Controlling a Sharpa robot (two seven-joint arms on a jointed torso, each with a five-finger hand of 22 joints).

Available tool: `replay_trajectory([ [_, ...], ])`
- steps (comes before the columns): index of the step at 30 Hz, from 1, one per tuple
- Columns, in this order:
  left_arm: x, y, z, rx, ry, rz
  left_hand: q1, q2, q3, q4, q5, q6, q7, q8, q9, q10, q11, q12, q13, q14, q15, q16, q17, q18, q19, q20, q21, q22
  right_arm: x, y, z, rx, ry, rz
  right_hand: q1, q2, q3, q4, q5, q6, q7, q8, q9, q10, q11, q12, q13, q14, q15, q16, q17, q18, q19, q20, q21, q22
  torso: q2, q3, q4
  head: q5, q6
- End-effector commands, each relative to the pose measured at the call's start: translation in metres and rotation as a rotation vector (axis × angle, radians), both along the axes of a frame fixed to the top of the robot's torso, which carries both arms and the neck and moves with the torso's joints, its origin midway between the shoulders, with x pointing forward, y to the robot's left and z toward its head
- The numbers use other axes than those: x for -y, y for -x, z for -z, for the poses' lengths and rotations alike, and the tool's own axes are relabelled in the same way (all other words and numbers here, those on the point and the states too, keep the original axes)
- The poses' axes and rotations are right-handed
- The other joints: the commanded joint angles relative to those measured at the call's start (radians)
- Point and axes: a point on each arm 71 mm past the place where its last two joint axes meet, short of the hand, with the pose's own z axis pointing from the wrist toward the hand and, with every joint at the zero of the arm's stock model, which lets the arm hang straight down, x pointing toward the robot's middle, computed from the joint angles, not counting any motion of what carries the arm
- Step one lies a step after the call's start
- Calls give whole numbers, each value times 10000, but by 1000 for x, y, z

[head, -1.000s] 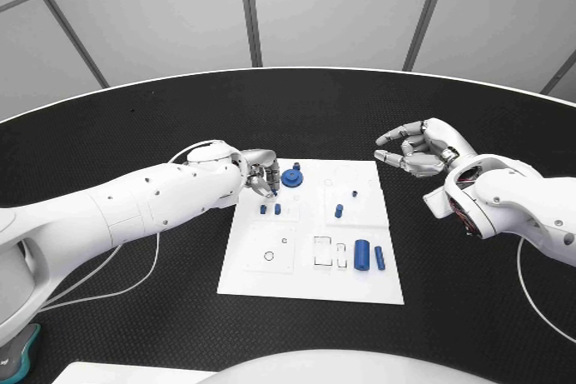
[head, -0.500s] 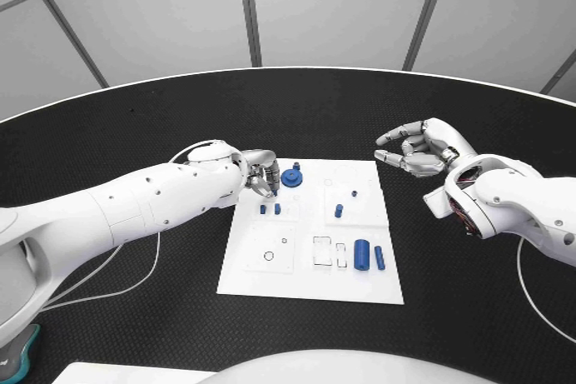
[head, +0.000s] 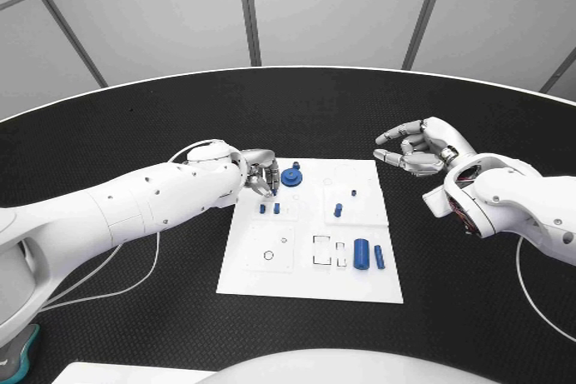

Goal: Assemble the parts on the task board

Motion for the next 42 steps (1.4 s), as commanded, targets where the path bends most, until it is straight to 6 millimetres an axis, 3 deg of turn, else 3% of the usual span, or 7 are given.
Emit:
replay_trajectory([
  [1, -1, 0, 0, -26, -26, -18, -99, 13, -45, 13, -27, -55, 17, -36, -11, 56, -18, -68, -16, -71, 22, -29, -16, -59, -44, 48, -50, 7, 0, 0, 0, -1, 0, 2, -12, -49, 56, 20, 64, -37, -10, 64, -9, 67, 21, 31, 928, 574, -77, -21, 622, 79, 28, -41, -44, 539, -5, -4, 1, -2, -2],
  [29, -15, -3, 0, 84, -108, -385, -48, -6, -26, -30, -10, -83, 81, -163, -41, 81, 26, -202, -44, -48, 51, -10, 100, -43, -91, 65, -97, -79, 2, -1, 1, -79, 43, 83, 2, -82, 73, -10, 64, -81, -4, 50, -23, -68, 25, -128, 773, 545, -74, -86, 506, 111, -27, -40, -190, 429, -2, -10, 3, -6, 25],
  [31, -19, -3, 0, 190, -67, -462, -44, -18, -23, -36, -8, -138, 110, -239, -62, 83, 51, -259, -54, -36, 73, 2, 159, -39, -104, 80, -111, -103, 3, -2, 2, -175, 116, 98, 17, -98, 132, -34, 56, -143, 9, 41, -39, -645, 32, -848, 95, 487, -69, -207, 323, 166, -138, -32, -460, 232, -5, -14, -2, -15, 31],
  [35, -30, -5, -3, 554, 189, -657, -43, -28, -21, -35, -2, -235, 133, -356, -94, 110, 72, -324, -62, -107, 94, -37, -39, -20, -156, 101, -159, -196, 4, -5, 3, 114, 1049, -146, 117, -197, 598, -66, 43, -113, -25, 138, -32, -3513, -33, -5550, -4130, 330, -132, -669, -311, 241, -276, -81, -859, -33, -40, -17, -11, -103, 89],
  [37, -36, -5, -5, 604, 540, -819, -130, -54, -44, 31, 2, -304, 144, -466, -116, 20, 102, -478, -107, -468, 122, -291, -990, 108, -554, 126, -495, -818, 3, -7, 4, 240, 1654, -329, 190, -243, 828, -73, 35, -33, -37, 180, -21, -3971, -36, -6569, -4930, 294, -142, -792, -472, 273, -341, -90, -1045, -162, -54, -10, -14, -187, 148],
  [40, -51, -4, -8, 269, 1873, -1400, -190, -36, -61, 93, 8, -224, 166, -472, -99, 39, 117, -543, -121, -569, 131, -390, -1244, 147, -668, 129, -619, -1005, 1, -9, 6, 480, 2973, -766, 362, -363, 1351, -167, -133, 184, -19, 283, 27, -4224, 24, -8456, -6480, 281, -149, -933, -630, 288, -379, -64, -1229, -280, -67, -1, -37, -302, 241],
  [42, -60, -1, -10, -95, 2932, -1838, -306, -115, -83, 171, 18, -201, 194, -540, -85, -212, 176, -813, -232, -1324, 179, -1041, -3028, 391, -1478, 147, -1398, -2258, -2, -11, 8, 675, 3851, -1056, 352, -482, 1571, -347, -245, 326, -88, 338, 59, -3736, 14, -9616, -7692, 309, -108, -967, -633, 300, -338, -76, -1226, -254, -99, 7, -51, -403, 284],
])
